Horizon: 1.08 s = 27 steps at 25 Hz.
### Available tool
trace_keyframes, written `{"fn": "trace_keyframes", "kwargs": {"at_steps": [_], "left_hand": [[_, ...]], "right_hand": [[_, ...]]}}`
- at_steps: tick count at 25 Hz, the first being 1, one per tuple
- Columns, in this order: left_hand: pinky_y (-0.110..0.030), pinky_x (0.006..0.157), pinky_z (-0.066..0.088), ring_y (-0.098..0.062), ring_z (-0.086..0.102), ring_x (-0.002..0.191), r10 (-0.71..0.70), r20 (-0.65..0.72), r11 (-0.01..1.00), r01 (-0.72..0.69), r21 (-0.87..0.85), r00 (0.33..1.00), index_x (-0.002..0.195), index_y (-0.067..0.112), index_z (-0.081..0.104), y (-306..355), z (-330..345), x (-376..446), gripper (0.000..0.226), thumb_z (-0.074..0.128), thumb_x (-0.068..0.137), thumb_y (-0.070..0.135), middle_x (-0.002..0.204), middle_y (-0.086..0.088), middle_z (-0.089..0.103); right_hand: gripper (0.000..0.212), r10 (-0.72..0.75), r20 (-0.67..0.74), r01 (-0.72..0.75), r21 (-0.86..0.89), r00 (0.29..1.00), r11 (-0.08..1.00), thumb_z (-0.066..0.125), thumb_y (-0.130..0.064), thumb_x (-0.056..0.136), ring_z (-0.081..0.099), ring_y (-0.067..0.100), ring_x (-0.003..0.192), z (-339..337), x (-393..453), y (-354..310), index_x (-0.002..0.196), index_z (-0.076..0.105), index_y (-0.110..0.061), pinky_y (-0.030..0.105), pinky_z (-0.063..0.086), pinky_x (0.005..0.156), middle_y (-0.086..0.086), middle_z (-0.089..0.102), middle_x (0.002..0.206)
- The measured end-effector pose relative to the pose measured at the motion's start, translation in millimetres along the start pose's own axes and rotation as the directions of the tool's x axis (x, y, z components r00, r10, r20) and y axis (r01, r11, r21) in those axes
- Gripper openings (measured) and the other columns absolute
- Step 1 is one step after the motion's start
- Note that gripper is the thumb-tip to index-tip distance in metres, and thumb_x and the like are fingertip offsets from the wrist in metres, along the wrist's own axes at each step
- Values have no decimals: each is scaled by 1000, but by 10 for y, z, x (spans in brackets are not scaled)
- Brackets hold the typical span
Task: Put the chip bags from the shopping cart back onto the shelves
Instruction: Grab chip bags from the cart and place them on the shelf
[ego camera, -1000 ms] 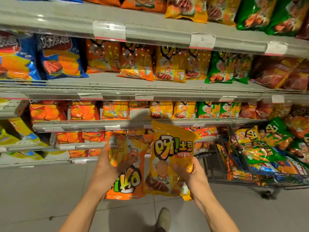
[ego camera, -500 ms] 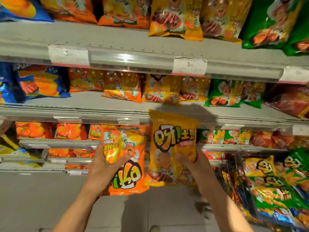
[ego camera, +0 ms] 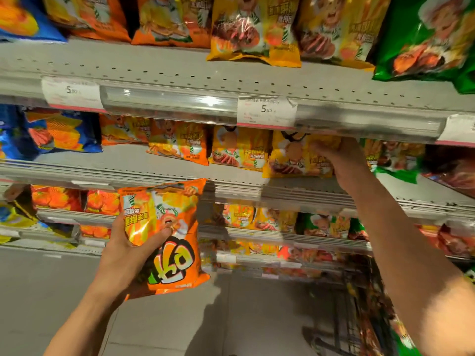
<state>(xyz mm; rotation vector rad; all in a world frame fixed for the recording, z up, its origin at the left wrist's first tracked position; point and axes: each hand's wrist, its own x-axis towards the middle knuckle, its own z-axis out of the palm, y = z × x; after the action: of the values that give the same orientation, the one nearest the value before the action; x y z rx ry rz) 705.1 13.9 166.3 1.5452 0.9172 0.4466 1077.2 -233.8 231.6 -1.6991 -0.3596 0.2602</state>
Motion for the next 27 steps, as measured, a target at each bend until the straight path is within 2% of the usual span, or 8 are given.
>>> {"fn": "trace_keyframes", "kwargs": {"at_steps": [2,7,12,18,21,24,25,27], "left_hand": [[-42,67,63,-13,77,84,-11,-13,1000,11,-1,1000,111,47,55,-32,-48,-33,58,87,63,46,103,13,77],[-24,60,61,-15,77,84,-16,-17,1000,16,-3,1000,111,41,53,-97,-114,-132,54,85,67,34,102,11,77],[-42,76,62,-19,77,90,0,23,1000,0,11,1000,125,30,52,-26,-20,-136,68,86,67,36,108,3,77],[-33,74,62,-12,75,93,54,49,997,-56,45,997,135,32,47,68,42,-160,81,85,64,40,111,8,74],[-19,64,59,-4,74,88,82,87,995,-86,47,993,130,36,49,161,111,-174,77,85,62,44,105,17,75],[-12,56,55,1,73,85,93,150,994,-100,45,984,116,47,49,325,208,-174,64,84,62,46,99,29,72],[-11,56,55,2,73,85,91,174,994,-100,41,981,112,50,48,380,241,-172,62,85,62,47,99,30,72],[-12,58,56,1,73,87,98,217,994,-107,30,971,111,54,48,461,288,-152,61,86,63,47,102,28,72]], "right_hand": [[40,45,35,-45,-4,998,999,75,-8,88,70,8,105,-6,-46,106,124,61,-17,41,54,103,1,72,116],[44,172,111,-174,11,979,985,74,-20,91,66,12,115,-52,-168,216,131,60,-26,46,49,108,-4,72,123],[48,195,97,-197,3,976,980,73,-17,92,63,20,121,-16,-186,115,138,58,-16,47,48,108,5,69,130],[34,206,99,-200,-73,973,977,72,-19,93,65,28,119,-43,-138,114,125,68,-8,55,49,107,15,71,124],[25,144,56,-134,-143,988,981,75,-23,91,69,20,111,15,-162,142,114,72,-14,41,55,101,11,74,115],[17,0,-71,-14,-195,997,981,79,-32,87,68,-6,92,84,-291,209,99,68,-31,18,52,77,-11,74,101],[21,-77,-146,41,-236,986,971,80,-34,86,69,-2,92,98,-342,254,99,65,-28,23,52,78,-9,73,98],[35,-229,-296,116,-356,927,927,76,-40,84,66,28,91,113,-439,318,99,57,-14,44,53,81,11,68,92]]}}
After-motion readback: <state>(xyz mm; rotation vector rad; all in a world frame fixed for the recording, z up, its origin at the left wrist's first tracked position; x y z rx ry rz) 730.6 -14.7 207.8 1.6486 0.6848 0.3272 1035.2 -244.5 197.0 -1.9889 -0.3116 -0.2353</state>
